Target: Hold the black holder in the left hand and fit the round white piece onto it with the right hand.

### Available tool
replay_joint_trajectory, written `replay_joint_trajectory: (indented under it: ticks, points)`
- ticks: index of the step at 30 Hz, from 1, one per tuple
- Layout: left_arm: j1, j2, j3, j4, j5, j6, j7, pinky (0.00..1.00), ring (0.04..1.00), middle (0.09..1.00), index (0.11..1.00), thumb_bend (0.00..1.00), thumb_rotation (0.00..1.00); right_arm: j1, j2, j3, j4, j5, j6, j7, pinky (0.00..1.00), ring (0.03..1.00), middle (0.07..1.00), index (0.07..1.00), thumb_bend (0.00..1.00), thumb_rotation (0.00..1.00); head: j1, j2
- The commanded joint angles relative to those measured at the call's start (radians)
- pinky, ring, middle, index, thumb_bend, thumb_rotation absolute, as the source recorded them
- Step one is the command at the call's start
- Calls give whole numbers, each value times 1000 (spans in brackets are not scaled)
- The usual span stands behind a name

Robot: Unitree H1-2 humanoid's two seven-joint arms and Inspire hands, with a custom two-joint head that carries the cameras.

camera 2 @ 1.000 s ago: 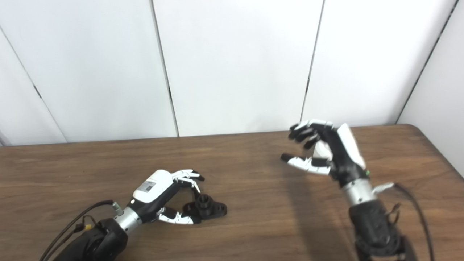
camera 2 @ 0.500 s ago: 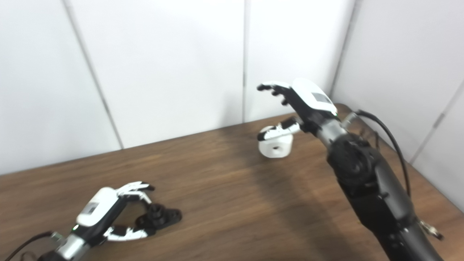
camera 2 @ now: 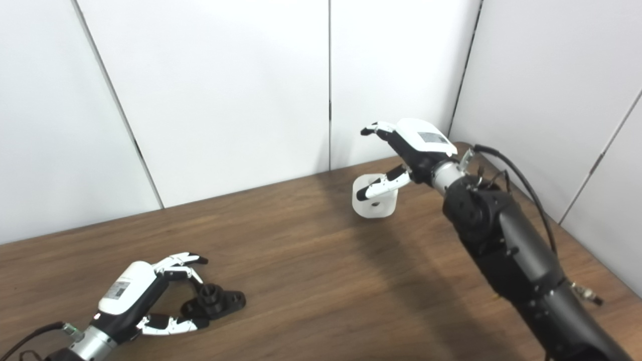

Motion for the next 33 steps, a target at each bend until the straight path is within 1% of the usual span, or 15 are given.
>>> replay_joint_trajectory:
  ticks: [1,4,8,10,16,19,21,23,26,33]
  points:
    - [61,58,-35,69,54,12,-83,700,862,821,486,523,72,-71,-38,2,-1,-10,10,20,924,961,972,887,962,457,0,-1]
    - [64,57,-36,69,61,12,-79,714,864,823,485,523,72,-92,-47,19,40,-19,8,26,922,970,972,848,954,408,3,-3]
    - [70,55,-27,60,58,13,-94,730,868,827,486,523,73,-114,-51,29,99,-10,-5,24,933,975,972,825,986,401,7,0]
    - [72,55,-23,56,53,13,-101,737,873,832,486,523,74,-121,-51,31,120,-2,-9,23,949,978,973,822,996,391,8,1]
    - [71,57,-32,51,53,12,-78,704,864,826,486,523,73,-144,-46,48,182,10,-9,28,978,990,976,823,978,342,16,1]
    - [76,54,-19,44,47,13,-105,719,872,832,486,523,74,-155,-43,65,209,8,-5,35,990,993,976,826,976,336,19,1]
    - [78,54,-15,42,44,13,-110,726,873,831,486,523,72,-160,-42,76,220,4,-4,36,995,995,976,826,967,320,19,1]
    - [79,54,-12,40,44,14,-115,726,874,831,486,523,72,-166,-40,90,238,-3,-14,31,981,986,970,819,960,295,22,1]
    - [79,54,-12,43,46,13,-113,720,876,833,486,523,73,-179,-37,118,272,-24,-20,23,941,964,958,807,965,292,24,2]
    - [80,56,-29,51,44,12,-82,720,866,823,486,523,72,-185,-16,138,315,-29,-9,10,952,962,956,811,953,277,36,7]
